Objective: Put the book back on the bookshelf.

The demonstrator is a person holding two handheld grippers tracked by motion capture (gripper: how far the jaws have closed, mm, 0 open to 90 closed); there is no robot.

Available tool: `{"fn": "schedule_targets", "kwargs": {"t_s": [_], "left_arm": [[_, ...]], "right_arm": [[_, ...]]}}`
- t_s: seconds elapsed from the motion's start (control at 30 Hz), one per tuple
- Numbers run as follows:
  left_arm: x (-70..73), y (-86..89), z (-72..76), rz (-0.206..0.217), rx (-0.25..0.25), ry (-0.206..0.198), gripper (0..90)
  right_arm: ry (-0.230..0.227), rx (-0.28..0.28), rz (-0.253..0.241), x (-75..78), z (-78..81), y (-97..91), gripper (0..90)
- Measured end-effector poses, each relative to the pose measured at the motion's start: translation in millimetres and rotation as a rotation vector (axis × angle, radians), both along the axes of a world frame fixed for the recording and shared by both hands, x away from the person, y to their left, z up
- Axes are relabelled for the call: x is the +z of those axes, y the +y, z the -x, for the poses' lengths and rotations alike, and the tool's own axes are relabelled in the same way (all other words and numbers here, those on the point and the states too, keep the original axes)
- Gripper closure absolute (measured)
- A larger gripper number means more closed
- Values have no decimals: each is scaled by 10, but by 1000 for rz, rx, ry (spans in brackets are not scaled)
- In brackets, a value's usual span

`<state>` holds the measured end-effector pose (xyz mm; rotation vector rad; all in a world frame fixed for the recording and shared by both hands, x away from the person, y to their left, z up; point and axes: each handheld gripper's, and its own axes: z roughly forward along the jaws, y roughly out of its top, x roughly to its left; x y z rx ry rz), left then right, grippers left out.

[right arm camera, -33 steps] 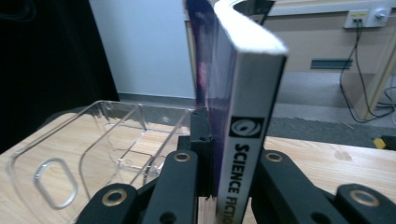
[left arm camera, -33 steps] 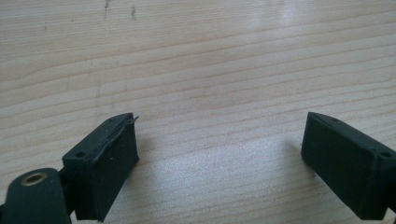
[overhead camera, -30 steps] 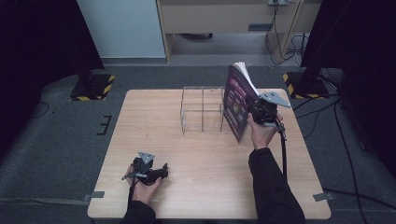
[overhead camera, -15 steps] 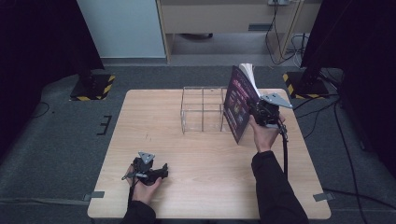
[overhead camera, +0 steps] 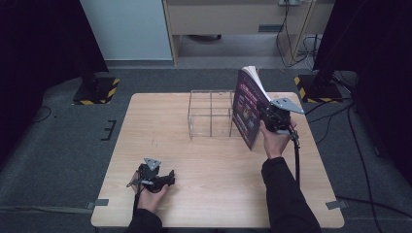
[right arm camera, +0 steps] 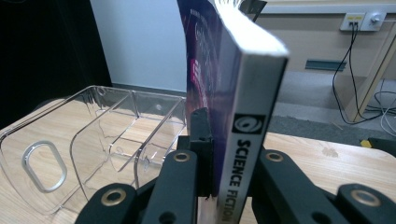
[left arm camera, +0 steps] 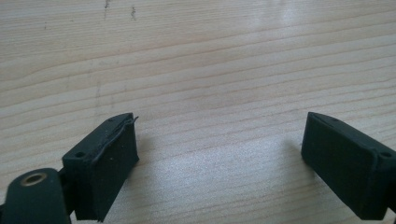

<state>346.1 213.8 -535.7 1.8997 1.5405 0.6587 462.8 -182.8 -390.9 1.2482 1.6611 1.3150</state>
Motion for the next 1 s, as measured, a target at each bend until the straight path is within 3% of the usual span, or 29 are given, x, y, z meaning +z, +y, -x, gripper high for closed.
{"fn": "schedule_targets", "kwargs": {"t_s": [0.33, 0.67, 0.83, 1.0], "left_arm": [[0, 0, 0, 0, 0, 0, 97], [0, -1, 0, 1, 0, 0, 97], [0, -1, 0, 0, 0, 0, 97], [0, -1, 0, 0, 0, 1, 97]], "right_arm": [[-1, -1, 63, 3, 7, 35, 783], [31, 20, 17, -113, -4, -38, 675], [44, 0, 29, -143, -11, -93, 744], [45, 4, -6, -152, -6, -116, 776]]}}
